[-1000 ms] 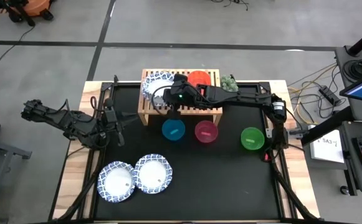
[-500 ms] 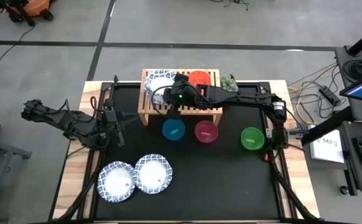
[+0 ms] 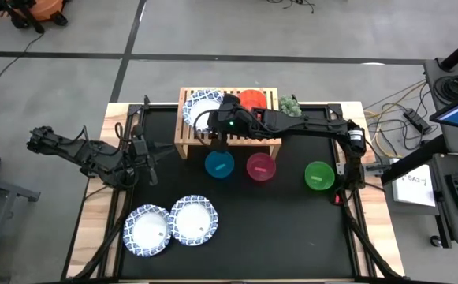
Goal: Place and stack bowls onto a shelf
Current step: Stack the blue bowl on top of the other orange bowl on the shelf
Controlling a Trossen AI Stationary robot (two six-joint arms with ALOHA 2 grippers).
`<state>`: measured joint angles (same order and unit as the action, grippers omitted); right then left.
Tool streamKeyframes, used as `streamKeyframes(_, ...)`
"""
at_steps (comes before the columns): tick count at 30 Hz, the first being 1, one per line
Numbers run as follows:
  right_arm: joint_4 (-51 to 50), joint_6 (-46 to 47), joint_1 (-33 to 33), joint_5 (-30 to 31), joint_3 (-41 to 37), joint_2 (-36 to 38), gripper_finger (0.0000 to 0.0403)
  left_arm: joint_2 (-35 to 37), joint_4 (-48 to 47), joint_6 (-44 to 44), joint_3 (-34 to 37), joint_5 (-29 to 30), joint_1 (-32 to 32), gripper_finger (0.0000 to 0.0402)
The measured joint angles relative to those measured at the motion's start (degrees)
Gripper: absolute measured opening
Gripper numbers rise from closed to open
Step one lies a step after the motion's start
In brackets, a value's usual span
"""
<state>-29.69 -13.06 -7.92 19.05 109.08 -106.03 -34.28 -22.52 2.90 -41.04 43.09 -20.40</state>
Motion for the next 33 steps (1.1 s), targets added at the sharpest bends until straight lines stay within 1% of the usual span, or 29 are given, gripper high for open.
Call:
streamKeyframes(3, -0.1, 3.1, 0.4, -1.1, 0.0, 1.4, 0.0248, 0.0, 0.0, 0.0, 0.0, 0.0, 0.0, 0.0064)
streamKeyframes(6, -1.7, 4.8, 0.9, -7.5, 0.0, 3.2, 0.0241, 0.0, 0.0, 0.0, 0.0, 0.0, 0.0, 0.0064)
streamKeyframes(8, -3.2, 5.1, 2.2, -10.3, -0.2, 4.0, 0.0234, -0.1, 0.0, 0.0, 0.0, 0.0, 0.0, 0.0064)
streamKeyframes(11, -6.4, 5.6, 4.9, -10.4, -1.6, 5.1, 0.0223, -0.4, 0.0, 0.0, 0.0, 0.0, 0.0, 0.0064)
streamKeyframes(14, -6.4, 6.4, 7.8, -10.1, -5.6, 7.3, 0.0215, -1.1, 0.0, 0.4, 0.0, 0.0, 0.0, 0.0064)
streamKeyframes(18, -4.4, 8.5, 11.5, -10.0, -13.2, 11.1, 0.0208, -2.7, 0.0, 0.9, 0.0, 0.0, 0.0, 0.0064)
streamKeyframes(22, 3.0, 9.6, 14.7, -10.0, -23.6, 15.8, 0.0207, -5.2, 0.6, 2.1, 0.0, -0.1, 0.0, 0.0064)
streamKeyframes(28, 12.5, 11.7, 18.4, -10.0, -39.4, 25.3, 0.0207, -9.9, 3.6, 3.9, -0.2, -0.3, 0.0, 0.0064)
streamKeyframes(33, 18.9, 14.3, 20.4, -10.0, -50.4, 34.3, 0.0207, -14.8, 6.2, 4.3, -0.2, -0.3, 0.0, 0.0064)
